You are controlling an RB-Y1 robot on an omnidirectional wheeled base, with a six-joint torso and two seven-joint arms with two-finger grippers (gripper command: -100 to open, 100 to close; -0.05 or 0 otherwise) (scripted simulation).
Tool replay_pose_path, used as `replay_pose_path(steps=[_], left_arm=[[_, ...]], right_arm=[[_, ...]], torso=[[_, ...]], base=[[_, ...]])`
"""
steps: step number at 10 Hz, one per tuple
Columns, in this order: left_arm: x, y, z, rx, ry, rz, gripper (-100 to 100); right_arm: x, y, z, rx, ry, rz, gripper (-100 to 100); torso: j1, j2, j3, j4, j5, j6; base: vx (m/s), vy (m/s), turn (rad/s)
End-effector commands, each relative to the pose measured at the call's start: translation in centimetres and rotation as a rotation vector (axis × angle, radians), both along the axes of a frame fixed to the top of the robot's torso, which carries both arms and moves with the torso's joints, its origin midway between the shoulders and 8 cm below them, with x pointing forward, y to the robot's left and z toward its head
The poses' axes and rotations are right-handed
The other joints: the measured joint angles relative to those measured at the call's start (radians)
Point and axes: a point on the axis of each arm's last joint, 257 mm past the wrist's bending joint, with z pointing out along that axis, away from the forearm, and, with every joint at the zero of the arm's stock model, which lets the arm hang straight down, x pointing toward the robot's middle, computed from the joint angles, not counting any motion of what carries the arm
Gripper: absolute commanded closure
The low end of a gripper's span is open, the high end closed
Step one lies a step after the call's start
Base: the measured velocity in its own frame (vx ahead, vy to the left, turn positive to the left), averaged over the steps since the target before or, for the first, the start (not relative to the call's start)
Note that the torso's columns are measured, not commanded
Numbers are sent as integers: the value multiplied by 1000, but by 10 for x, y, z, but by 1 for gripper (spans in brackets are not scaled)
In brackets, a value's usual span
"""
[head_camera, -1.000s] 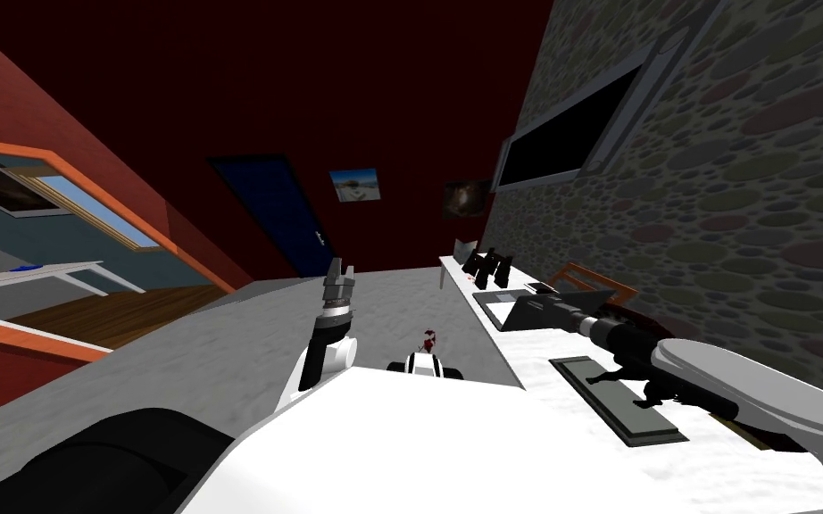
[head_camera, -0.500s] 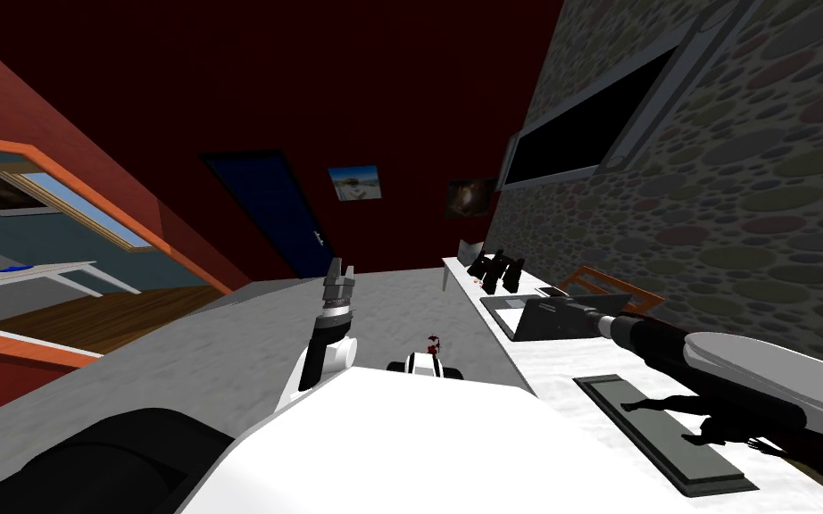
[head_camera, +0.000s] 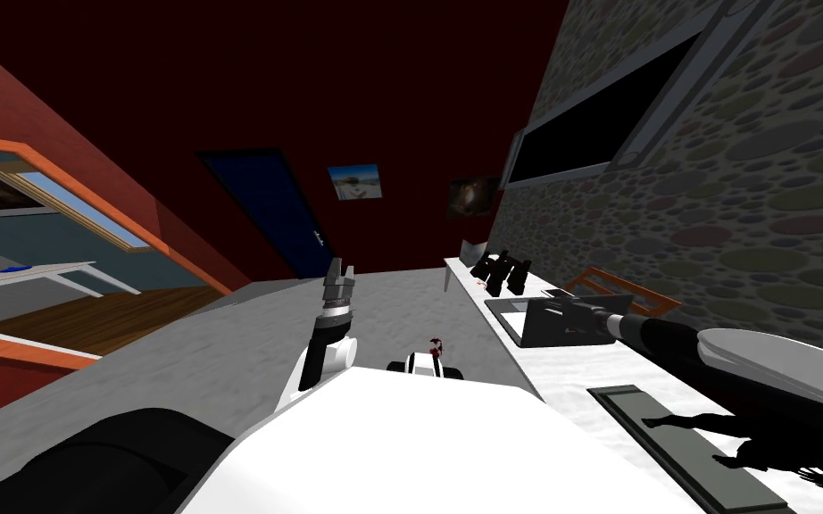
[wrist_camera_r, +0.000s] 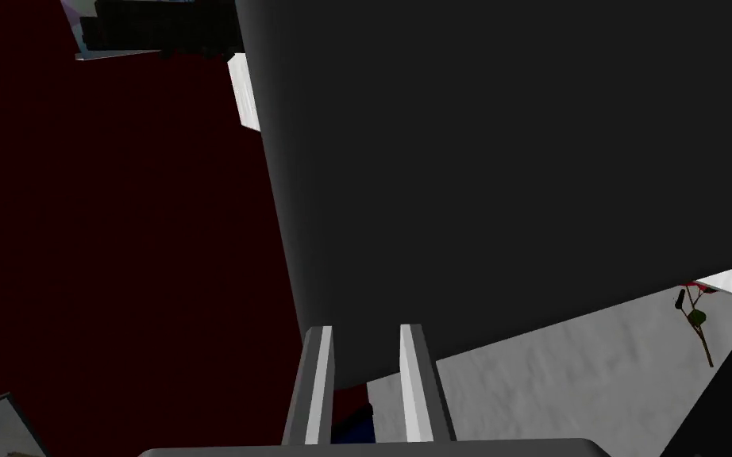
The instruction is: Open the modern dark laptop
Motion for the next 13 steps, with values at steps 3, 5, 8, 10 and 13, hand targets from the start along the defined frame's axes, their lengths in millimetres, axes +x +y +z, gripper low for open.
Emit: replay_pose_path(steps=[3, 5, 8, 10, 13], left_arm=[[0, 0, 0, 0, 0, 0, 0], [0, 0, 0, 0, 0, 0, 0], [0, 0, 0, 0, 0, 0, 0], [0, 0, 0, 0, 0, 0, 0], [0, 0, 0, 0, 0, 0, 0]], right_arm=[[12, -21, 5, 82, -101, -123, -100], [16, -28, 6, 112, -136, -167, -100], [21, -41, 6, 170, -194, -246, -100], [24, -47, 4, 203, -224, -291, -100], [27, -57, 0, 257, -269, -361, -100]], torso=[[1, -3, -2, -1, 1, 0], [0, -4, -2, -1, 0, 0], [0, -3, -2, -1, 0, 0], [1, -3, -2, -1, 0, 0], [0, -3, -2, -1, 0, 0]], base=[[-25, 66, 6], [-18, 56, 8], [-18, 56, 8], [-20, 61, 7], [-14, 49, 7]])
